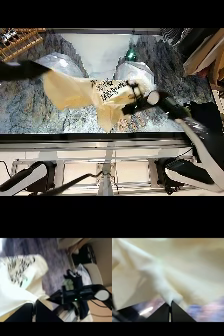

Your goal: Fold the clothes and pants, and hang the long-sleeved shirts on hangers.

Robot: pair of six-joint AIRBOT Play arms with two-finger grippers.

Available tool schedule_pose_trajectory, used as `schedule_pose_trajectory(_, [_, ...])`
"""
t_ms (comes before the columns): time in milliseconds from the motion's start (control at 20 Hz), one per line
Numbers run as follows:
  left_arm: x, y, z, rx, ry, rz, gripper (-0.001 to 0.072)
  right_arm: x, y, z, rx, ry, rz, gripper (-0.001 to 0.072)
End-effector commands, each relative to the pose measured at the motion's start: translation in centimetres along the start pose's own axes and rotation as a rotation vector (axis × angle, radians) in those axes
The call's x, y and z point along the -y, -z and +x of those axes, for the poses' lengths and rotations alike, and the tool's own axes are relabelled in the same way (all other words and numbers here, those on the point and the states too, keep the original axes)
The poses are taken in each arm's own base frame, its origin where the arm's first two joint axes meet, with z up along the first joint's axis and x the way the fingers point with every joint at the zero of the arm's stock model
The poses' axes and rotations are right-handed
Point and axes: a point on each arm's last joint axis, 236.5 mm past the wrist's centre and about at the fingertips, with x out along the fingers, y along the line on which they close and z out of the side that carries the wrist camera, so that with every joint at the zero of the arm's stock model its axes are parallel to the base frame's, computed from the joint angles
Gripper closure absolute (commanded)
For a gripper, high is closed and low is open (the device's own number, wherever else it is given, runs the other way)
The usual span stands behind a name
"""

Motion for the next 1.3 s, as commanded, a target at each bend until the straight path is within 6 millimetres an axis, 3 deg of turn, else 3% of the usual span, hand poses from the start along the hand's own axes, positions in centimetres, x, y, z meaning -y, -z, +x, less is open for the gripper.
schedule_pose_trajectory(0, [9.5,-7.0,-8.8,0.278,0.073,0.198,0.0703,7.8,-5.2,-23.7,0.295,0.571,-0.086,0.0701])
schedule_pose_trajectory(100, [18.8,-10.3,-16.0,0.527,0.254,0.334,0.0702,3.8,-6.8,-39.9,0.738,0.622,-0.088,0.0701])
schedule_pose_trajectory(200, [28.2,-10.8,-24.3,0.781,0.508,0.447,0.0702,-2.4,-4.9,-52.2,1.121,0.540,-0.127,0.0700])
schedule_pose_trajectory(250, [31.8,-10.1,-28.2,0.894,0.618,0.506,0.0701,-5.0,-3.4,-56.4,1.260,0.492,-0.152,0.0700])
schedule_pose_trajectory(300, [34.9,-8.8,-31.7,0.996,0.719,0.561,0.0702,-7.2,-1.8,-60.0,1.379,0.448,-0.177,0.0700])
schedule_pose_trajectory(350, [36.9,-7.6,-34.1,1.063,0.782,0.596,0.0702,-8.7,-0.5,-62.5,1.457,0.424,-0.194,0.0700])
schedule_pose_trajectory(400, [38.4,-6.5,-35.5,1.104,0.812,0.633,0.0702,-9.8,0.4,-64.1,1.507,0.412,-0.221,0.0700])
schedule_pose_trajectory(500, [39.9,-5.2,-35.7,1.122,0.788,0.678,0.0701,-10.9,0.6,-65.0,1.544,0.397,-0.261,0.0700])
schedule_pose_trajectory(600, [39.4,-5.8,-34.3,1.135,0.654,0.703,0.0701,-10.6,-1.0,-63.4,1.499,0.382,-0.265,0.0700])
schedule_pose_trajectory(650, [37.9,-7.1,-32.8,1.132,0.523,0.698,0.0701,-10.0,-2.5,-61.8,1.454,0.382,-0.261,0.0699])
schedule_pose_trajectory(700, [35.0,-9.0,-31.1,1.118,0.335,0.675,0.0701,-9.1,-4.2,-59.8,1.395,0.395,-0.263,0.0699])
schedule_pose_trajectory(800, [25.8,-12.0,-28.0,1.025,-0.111,0.548,0.0701,-6.3,-8.0,-54.8,1.255,0.432,-0.242,0.0699])
schedule_pose_trajectory(850, [21.0,-12.3,-26.8,0.950,-0.292,0.473,0.0701,-4.8,-10.0,-51.6,1.165,0.441,-0.229,0.0699])
schedule_pose_trajectory(950, [14.1,-12.4,-24.0,0.799,-0.420,0.396,0.0701,-1.9,-14.1,-43.4,0.967,0.430,-0.207,0.0698])
schedule_pose_trajectory(1000, [10.8,-12.6,-21.3,0.719,-0.410,0.368,0.0701,-0.5,-15.8,-38.9,0.873,0.419,-0.197,0.0698])
schedule_pose_trajectory(1050, [7.3,-12.8,-18.2,0.648,-0.396,0.340,0.0701,1.1,-17.4,-33.7,0.771,0.406,-0.185,0.0698])
schedule_pose_trajectory(1250, [-10.8,-13.2,-3.6,0.426,-0.427,0.164,0.0702,9.2,-21.4,-15.2,0.532,0.389,-0.091,0.0698])
